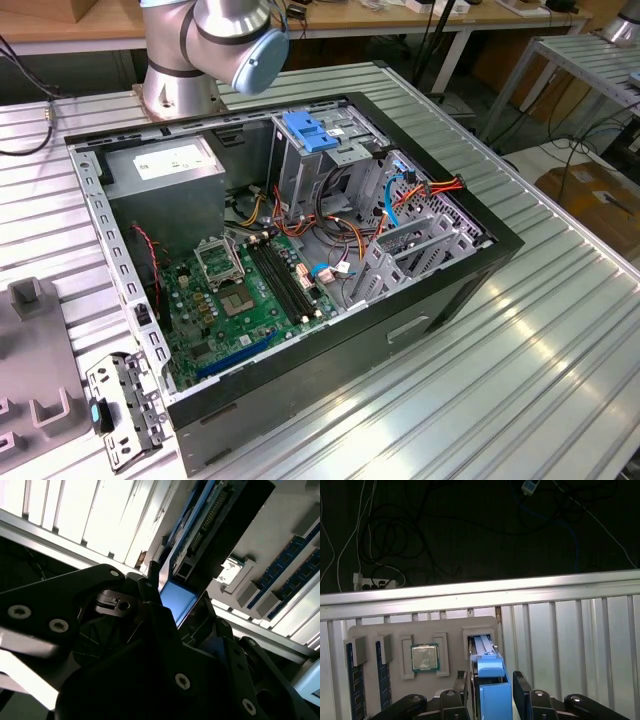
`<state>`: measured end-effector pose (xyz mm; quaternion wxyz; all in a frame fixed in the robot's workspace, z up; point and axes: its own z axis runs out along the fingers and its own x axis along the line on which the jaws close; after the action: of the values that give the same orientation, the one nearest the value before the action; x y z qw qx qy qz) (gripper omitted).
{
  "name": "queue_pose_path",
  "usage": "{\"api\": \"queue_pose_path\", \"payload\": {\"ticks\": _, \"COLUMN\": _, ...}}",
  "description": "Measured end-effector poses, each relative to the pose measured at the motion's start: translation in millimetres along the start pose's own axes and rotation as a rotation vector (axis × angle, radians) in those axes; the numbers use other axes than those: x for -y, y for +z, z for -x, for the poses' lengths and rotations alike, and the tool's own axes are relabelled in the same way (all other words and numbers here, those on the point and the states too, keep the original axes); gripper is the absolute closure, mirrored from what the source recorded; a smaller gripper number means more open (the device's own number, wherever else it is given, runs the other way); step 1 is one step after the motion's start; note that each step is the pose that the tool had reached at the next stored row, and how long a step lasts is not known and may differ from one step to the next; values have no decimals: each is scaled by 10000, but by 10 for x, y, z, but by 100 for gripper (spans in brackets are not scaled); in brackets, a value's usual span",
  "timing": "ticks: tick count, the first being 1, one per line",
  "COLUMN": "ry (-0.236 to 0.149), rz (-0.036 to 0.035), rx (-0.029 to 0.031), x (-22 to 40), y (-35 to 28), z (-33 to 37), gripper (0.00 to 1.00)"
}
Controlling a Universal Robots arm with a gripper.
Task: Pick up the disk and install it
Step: 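Pick up the disk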
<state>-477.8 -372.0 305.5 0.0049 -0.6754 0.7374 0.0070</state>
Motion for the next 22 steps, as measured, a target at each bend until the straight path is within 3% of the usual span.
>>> {"api": "queue_pose_path", "payload": {"ticks": 4, "ry": -2, "rz": 1, "rx": 0, "x": -4, "y": 9, "z": -6, "gripper": 53}}
{"api": "queue_pose_path", "payload": {"ticks": 6, "ry": -2, "rz": 0, "rx": 0, "x": -4, "y": 12, "z": -6, "gripper": 63}}
{"api": "queue_pose_path", "payload": {"ticks": 22, "ry": -6, "rz": 5, "rx": -3, "x": -4, "y": 54, "z": -7, "gripper": 63}}
